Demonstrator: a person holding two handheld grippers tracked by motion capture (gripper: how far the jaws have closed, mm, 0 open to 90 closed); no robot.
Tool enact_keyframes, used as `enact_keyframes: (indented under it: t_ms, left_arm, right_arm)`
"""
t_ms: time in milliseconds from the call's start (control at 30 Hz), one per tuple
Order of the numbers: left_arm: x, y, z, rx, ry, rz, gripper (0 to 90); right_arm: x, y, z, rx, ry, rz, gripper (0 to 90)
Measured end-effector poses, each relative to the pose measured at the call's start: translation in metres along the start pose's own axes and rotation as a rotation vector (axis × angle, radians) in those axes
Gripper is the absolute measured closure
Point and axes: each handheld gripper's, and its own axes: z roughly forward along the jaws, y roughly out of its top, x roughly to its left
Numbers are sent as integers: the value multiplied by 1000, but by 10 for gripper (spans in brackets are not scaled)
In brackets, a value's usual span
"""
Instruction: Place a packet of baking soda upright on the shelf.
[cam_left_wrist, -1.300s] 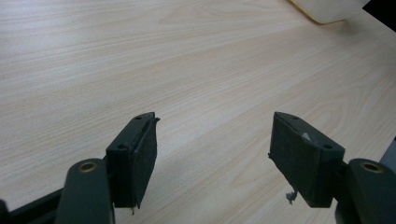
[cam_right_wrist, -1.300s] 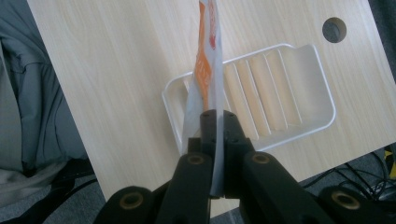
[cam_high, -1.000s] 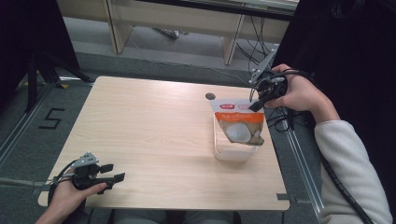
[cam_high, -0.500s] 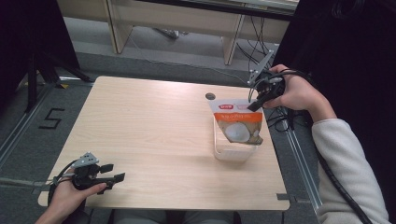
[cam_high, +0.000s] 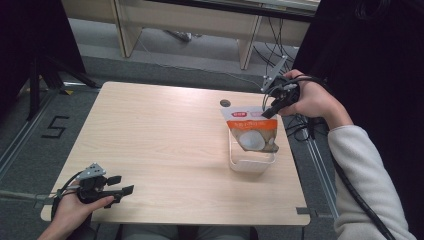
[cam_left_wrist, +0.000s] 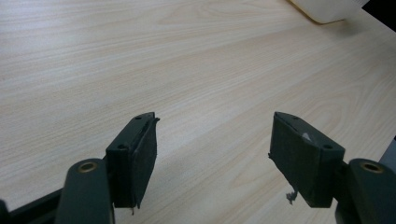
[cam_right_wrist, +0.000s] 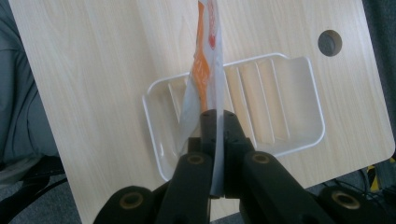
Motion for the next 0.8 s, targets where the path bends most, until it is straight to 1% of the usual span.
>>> enact_keyframes:
  t_ms: [33, 100, 133, 167, 200, 267, 300, 333, 367, 400, 467, 500, 567, 600, 667, 700, 733, 767, 800]
  left_arm:
    - [1, 0, 0, -1, -5, 13, 314]
    - [0, 0, 0, -1, -2, 7, 314]
    - [1, 0, 0, 0, -5, 13, 314]
    - [0, 0, 0, 0, -1, 3, 314]
    - [1, 0, 0, 0, -5, 13, 314]
    - [1, 0, 0, 0, -1, 13, 314]
    - [1, 0, 0, 0, -3, 12, 314]
    - [1, 0, 0, 1, -3, 11, 313]
    - [0, 0, 0, 1, -1, -1, 313]
    - [0, 0, 0, 1, -1, -1, 313]
    - [0, 0, 0, 2, -1, -1, 313]
    - [0, 0, 0, 2, -1, 4, 313]
    - [0, 0, 0, 1, -2, -1, 313]
    - [0, 0, 0, 1, -1, -1, 313]
    - [0, 0, 0, 1, -1, -1, 314]
    - [0, 0, 0, 1, -1, -2, 313]
    - [0, 0, 0, 1, -1, -1, 314]
    - [0, 0, 0, 2, -2, -1, 314]
    - [0, 0, 0, 1, -1, -1, 313]
  right_arm:
    - [-1, 1, 1, -1, 2, -8, 900]
    - [-1, 2, 1, -6, -2, -11, 900]
    - [-2, 3, 2, -6, -5, -14, 900]
    - [-2, 4, 2, -11, -9, -15, 900]
    - [-3, 5, 3, -13, -1, -21, 900]
    - [-2, 6, 3, -8, -5, -15, 900]
    - [-3, 7, 4, -6, -13, -28, 900]
    - [-2, 8, 4, -7, -13, -16, 900]
    - [-3, 8, 4, -6, -25, -28, 900]
    - [-4, 9, 6, -11, -16, -42, 900]
    - [-3, 10, 6, -12, -25, -28, 900]
    - [-5, 10, 7, -15, -17, -43, 900]
    - [-5, 11, 8, -13, -20, -47, 900]
    - [-5, 12, 9, -17, -24, -42, 900]
    - [-6, 12, 10, -12, -27, -52, 900]
    - [-6, 12, 11, -11, -32, -45, 900]
    - [-6, 12, 13, -7, -31, -54, 900]
    - [-6, 12, 13, -7, -31, -54, 900]
    - [-5, 12, 15, -11, -28, -39, 900]
